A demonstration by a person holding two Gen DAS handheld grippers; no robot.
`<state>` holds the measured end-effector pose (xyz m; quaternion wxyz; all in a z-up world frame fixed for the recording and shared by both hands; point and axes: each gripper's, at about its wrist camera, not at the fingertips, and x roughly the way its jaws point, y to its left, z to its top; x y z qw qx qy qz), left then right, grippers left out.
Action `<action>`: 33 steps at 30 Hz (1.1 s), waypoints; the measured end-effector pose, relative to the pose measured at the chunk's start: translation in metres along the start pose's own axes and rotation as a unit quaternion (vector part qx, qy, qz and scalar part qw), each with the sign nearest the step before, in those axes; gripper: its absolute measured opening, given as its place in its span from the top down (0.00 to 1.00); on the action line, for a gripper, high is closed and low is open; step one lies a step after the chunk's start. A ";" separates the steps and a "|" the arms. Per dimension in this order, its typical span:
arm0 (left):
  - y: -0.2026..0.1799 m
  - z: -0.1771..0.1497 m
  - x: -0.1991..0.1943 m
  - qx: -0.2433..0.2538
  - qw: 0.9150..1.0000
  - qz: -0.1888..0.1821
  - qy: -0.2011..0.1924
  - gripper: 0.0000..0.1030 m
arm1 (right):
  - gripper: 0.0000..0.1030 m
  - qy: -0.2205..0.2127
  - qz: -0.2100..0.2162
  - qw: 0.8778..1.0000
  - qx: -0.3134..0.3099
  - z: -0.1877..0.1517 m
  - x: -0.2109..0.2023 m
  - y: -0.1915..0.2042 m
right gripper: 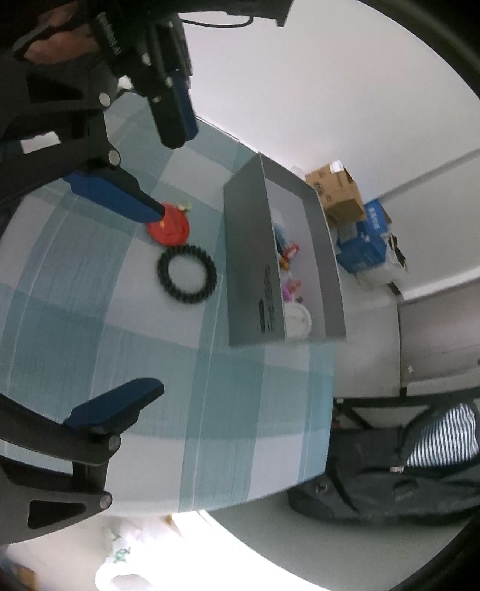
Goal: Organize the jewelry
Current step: 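Grasp the small yellow flower charm with the left tool, then grasp the black coiled hair tie with the right tool while the left holds the flower charm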
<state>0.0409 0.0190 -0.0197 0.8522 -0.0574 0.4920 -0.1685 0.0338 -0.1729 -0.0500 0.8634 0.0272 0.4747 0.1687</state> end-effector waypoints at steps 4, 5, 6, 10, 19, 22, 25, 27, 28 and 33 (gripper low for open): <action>0.009 0.001 -0.003 -0.016 1.000 0.000 -0.004 0.87 | 0.30 0.015 0.005 1.000 -0.002 0.006 0.015 0.009; 0.011 0.002 -0.001 -0.020 1.000 0.000 -0.003 0.87 | 0.33 0.020 0.005 1.000 -0.001 0.007 0.020 0.011; 0.015 0.004 0.000 -0.023 1.000 0.001 -0.002 0.87 | 0.34 0.027 0.004 1.000 0.000 0.009 0.026 0.013; 0.029 0.004 0.003 -0.036 0.999 0.002 0.007 0.87 | 0.35 0.044 -0.006 0.999 0.002 0.014 0.045 0.021; 0.046 0.006 0.009 -0.054 0.998 -0.001 0.022 0.87 | 0.41 0.048 -0.069 0.996 -0.015 0.024 0.067 0.039; 0.046 0.006 0.009 -0.051 0.998 0.001 0.022 0.87 | 0.41 0.046 -0.085 0.995 -0.036 0.023 0.069 0.047; 0.047 0.006 0.009 -0.052 0.998 0.000 0.022 0.87 | 0.43 0.046 -0.090 0.994 -0.050 0.023 0.069 0.051; 0.047 0.006 0.009 -0.053 0.998 -0.003 0.021 0.87 | 0.54 0.046 -0.090 0.994 -0.047 0.023 0.067 0.049; 0.046 0.006 0.009 -0.053 0.998 -0.003 0.021 0.87 | 0.59 0.048 -0.090 0.994 -0.042 0.024 0.067 0.047; 0.045 0.006 0.011 -0.054 0.998 -0.001 0.024 0.87 | 0.65 0.050 -0.083 0.995 -0.033 0.024 0.065 0.044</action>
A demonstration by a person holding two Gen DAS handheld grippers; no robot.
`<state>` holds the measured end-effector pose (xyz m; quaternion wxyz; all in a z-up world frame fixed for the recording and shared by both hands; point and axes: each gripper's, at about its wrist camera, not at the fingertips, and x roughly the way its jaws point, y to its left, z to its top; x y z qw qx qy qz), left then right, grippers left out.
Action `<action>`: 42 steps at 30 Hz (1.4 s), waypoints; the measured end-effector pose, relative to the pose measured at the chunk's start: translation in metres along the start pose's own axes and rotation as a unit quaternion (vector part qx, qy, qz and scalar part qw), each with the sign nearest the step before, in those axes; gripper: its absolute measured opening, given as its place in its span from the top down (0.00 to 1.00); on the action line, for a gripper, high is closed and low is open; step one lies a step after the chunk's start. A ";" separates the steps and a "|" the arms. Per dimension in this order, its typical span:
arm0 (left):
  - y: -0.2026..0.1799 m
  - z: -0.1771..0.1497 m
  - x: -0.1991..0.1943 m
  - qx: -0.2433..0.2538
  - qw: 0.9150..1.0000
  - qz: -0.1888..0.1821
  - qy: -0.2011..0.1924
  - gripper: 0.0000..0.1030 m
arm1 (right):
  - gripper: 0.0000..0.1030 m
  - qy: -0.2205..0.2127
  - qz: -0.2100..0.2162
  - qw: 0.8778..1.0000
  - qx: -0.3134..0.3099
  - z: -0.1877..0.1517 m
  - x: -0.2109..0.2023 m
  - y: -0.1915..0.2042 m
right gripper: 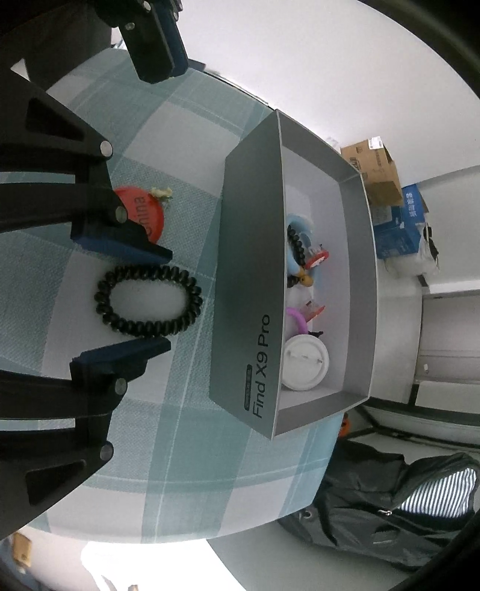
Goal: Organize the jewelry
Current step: 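Grasp the black coiled hair tie with the right tool while the left holds the flower charm, then carry the flower charm and hair tie into the grey box and open both tools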
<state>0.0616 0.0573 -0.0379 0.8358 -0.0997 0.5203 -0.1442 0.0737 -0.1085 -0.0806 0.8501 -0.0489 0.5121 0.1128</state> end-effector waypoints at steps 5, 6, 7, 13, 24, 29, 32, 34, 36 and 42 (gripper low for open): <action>0.001 0.000 0.003 -0.002 1.000 0.005 0.000 0.87 | 0.66 0.002 0.020 0.999 0.027 -0.002 -0.003 -0.011; 0.001 0.000 0.003 -0.004 1.000 0.006 0.000 0.87 | 0.66 0.002 0.026 0.999 0.037 -0.002 -0.004 -0.014; 0.002 0.000 0.003 -0.005 1.000 0.005 0.000 0.87 | 0.66 0.001 0.031 0.998 0.045 -0.002 -0.005 -0.018; 0.001 0.002 -0.001 -0.009 1.000 0.000 -0.009 0.87 | 0.66 -0.011 0.072 0.994 0.086 -0.003 -0.020 -0.036; -0.015 0.009 -0.007 -0.009 1.000 -0.008 -0.027 0.87 | 0.71 -0.010 0.119 0.986 0.116 -0.003 -0.029 -0.050; -0.013 0.008 -0.001 -0.010 1.000 -0.003 -0.017 0.87 | 0.72 0.013 0.080 0.995 0.058 0.002 -0.008 -0.028; -0.011 0.008 0.000 -0.010 1.000 -0.003 -0.014 0.87 | 0.73 0.011 0.046 0.999 0.010 0.003 0.000 -0.008; -0.008 0.009 0.000 -0.010 1.000 0.000 -0.012 0.87 | 0.75 0.011 0.018 0.999 -0.030 0.003 0.002 0.007; -0.007 0.009 0.001 -0.014 1.000 0.002 -0.011 0.87 | 0.88 0.003 -0.017 0.996 -0.082 0.000 0.004 0.025; 0.002 0.012 -0.003 -0.035 0.999 -0.003 -0.016 0.87 | 0.92 0.000 -0.019 0.994 -0.105 0.000 0.004 0.033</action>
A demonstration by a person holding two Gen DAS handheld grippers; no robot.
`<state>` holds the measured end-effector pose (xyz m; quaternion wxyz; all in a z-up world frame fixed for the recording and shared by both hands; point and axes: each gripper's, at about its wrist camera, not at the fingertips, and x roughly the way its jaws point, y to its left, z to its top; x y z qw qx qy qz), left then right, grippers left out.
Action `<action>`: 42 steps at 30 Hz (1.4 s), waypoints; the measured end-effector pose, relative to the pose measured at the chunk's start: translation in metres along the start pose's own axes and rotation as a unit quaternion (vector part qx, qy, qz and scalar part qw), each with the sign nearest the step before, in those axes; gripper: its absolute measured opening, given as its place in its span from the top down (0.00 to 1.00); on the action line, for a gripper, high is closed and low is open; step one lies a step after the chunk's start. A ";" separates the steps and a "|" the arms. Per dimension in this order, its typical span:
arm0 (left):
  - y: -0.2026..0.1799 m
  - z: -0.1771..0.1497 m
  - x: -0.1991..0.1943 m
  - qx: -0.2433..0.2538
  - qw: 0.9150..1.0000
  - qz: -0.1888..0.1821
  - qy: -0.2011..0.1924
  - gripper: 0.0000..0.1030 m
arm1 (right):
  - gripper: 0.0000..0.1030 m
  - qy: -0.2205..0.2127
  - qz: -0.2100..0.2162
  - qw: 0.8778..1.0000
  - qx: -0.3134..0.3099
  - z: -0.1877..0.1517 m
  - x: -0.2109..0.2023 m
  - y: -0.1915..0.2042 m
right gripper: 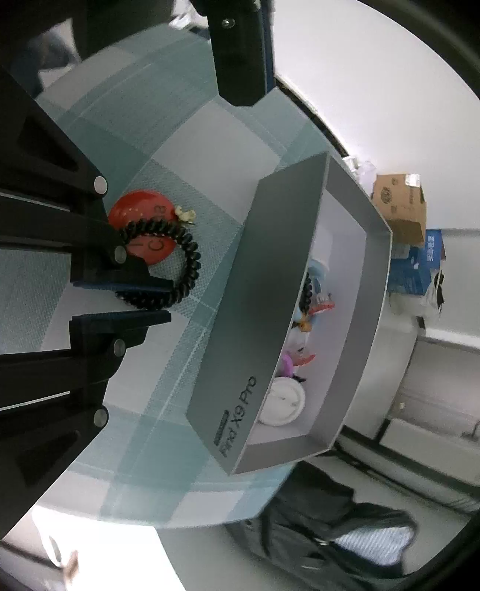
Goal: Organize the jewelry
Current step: 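Carry the flower charm and hair tie into the grey box and open both tools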
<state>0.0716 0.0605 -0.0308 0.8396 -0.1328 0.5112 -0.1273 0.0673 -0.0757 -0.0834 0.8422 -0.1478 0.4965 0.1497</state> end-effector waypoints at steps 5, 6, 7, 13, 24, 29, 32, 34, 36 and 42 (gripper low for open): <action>-0.002 0.003 -0.002 0.000 1.000 -0.003 -0.005 0.87 | 0.92 -0.012 0.053 0.995 0.078 0.001 -0.007 -0.033; -0.003 0.003 -0.003 0.002 1.000 -0.004 -0.005 0.87 | 0.92 -0.019 0.065 0.994 0.090 0.002 -0.012 -0.038; -0.004 0.006 -0.004 0.005 1.000 -0.003 -0.006 0.87 | 0.92 -0.024 0.075 0.992 0.102 0.002 -0.017 -0.042; -0.012 0.030 -0.008 0.016 1.000 -0.004 -0.017 0.87 | 0.92 -0.052 0.111 0.982 0.144 0.015 -0.039 -0.066; -0.024 0.068 0.005 0.033 0.999 -0.005 -0.013 0.87 | 0.92 -0.079 0.137 0.981 0.114 0.060 -0.066 -0.097; -0.028 0.082 0.023 0.051 0.999 0.000 -0.003 0.87 | 0.92 -0.078 0.131 0.986 0.067 0.080 -0.057 -0.097; -0.030 0.087 0.034 0.055 0.999 0.001 0.004 0.87 | 0.92 -0.074 0.139 0.985 0.075 0.085 -0.044 -0.105; -0.027 0.089 0.041 0.049 0.999 -0.002 0.010 0.87 | 0.92 -0.072 0.145 0.983 0.085 0.085 -0.037 -0.110; -0.026 0.089 0.050 0.039 0.999 -0.004 0.021 0.87 | 0.92 -0.065 0.156 0.981 0.100 0.086 -0.029 -0.116; -0.026 0.092 0.068 0.032 0.998 -0.004 0.048 0.87 | 0.92 -0.039 0.176 0.975 0.128 0.087 -0.011 -0.125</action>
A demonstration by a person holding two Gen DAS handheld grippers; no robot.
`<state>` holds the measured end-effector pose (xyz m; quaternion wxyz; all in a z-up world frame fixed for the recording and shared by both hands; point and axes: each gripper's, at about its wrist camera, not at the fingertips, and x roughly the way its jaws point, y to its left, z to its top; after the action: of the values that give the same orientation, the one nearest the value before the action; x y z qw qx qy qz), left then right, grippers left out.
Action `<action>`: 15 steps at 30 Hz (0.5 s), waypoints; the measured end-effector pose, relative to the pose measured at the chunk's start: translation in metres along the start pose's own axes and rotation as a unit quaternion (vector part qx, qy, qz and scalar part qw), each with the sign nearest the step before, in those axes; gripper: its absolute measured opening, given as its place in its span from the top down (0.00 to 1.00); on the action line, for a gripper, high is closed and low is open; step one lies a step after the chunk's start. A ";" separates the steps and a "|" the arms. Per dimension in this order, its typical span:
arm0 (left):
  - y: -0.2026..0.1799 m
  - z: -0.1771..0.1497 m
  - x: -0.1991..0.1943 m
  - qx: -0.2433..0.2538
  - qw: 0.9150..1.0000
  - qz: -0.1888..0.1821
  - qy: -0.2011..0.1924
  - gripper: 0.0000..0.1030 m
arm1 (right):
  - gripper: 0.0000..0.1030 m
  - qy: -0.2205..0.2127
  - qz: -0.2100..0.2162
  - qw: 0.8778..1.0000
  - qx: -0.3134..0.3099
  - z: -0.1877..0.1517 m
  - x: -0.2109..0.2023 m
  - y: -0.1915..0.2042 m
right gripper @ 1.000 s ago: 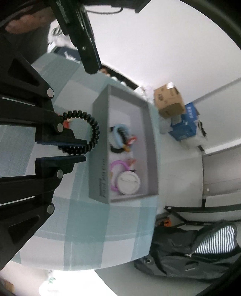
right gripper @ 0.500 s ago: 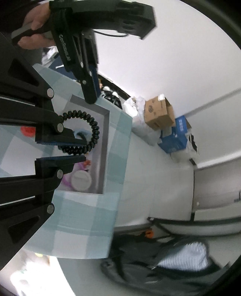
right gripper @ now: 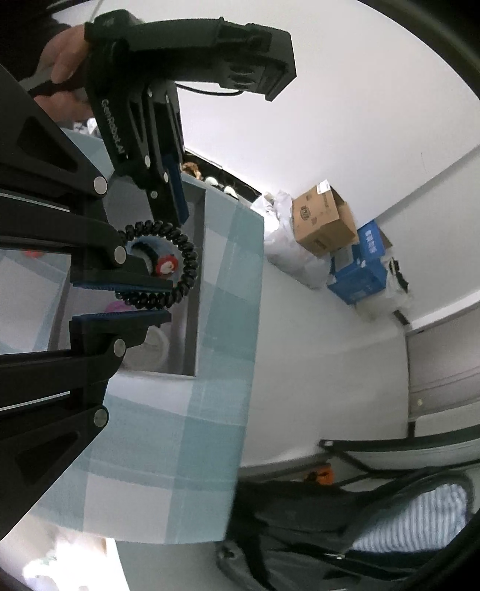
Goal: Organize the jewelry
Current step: 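Carry the flower charm and hair tie into the grey box and open both tools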
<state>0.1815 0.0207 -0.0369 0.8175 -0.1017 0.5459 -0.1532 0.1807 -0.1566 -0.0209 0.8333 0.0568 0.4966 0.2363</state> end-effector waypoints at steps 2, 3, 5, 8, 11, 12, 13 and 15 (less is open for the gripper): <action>-0.001 0.000 0.003 0.001 1.000 0.004 0.006 0.87 | 0.92 0.003 -0.002 1.000 -0.004 0.001 0.002 0.000; -0.001 0.000 0.004 -0.001 1.000 0.002 0.007 0.87 | 0.92 0.005 -0.002 1.000 -0.006 0.002 0.004 0.000; -0.001 0.002 0.005 -0.006 1.000 0.001 0.007 0.87 | 0.92 0.009 0.000 1.000 0.002 0.003 0.006 -0.002; -0.001 0.002 0.006 -0.010 1.000 0.001 0.009 0.87 | 0.92 0.009 -0.003 1.000 0.000 0.003 0.007 -0.001; -0.005 0.003 0.003 -0.002 1.000 -0.004 0.002 0.86 | 0.90 0.003 -0.006 1.000 -0.008 0.003 0.006 0.002; -0.007 0.003 0.001 0.002 1.000 -0.004 -0.001 0.86 | 0.89 0.000 -0.010 1.000 -0.013 0.002 0.004 0.004; -0.008 0.003 -0.001 0.009 1.000 -0.001 0.000 0.83 | 0.89 -0.003 -0.011 1.000 -0.018 0.003 0.003 0.005; -0.010 0.002 -0.005 0.015 1.000 0.003 -0.008 0.52 | 0.89 -0.010 -0.014 0.999 -0.027 0.002 0.001 0.007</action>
<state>0.1803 0.0135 -0.0286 0.8238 -0.0887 0.5371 -0.1581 0.1804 -0.1499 -0.0179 0.8428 0.0299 0.4824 0.2369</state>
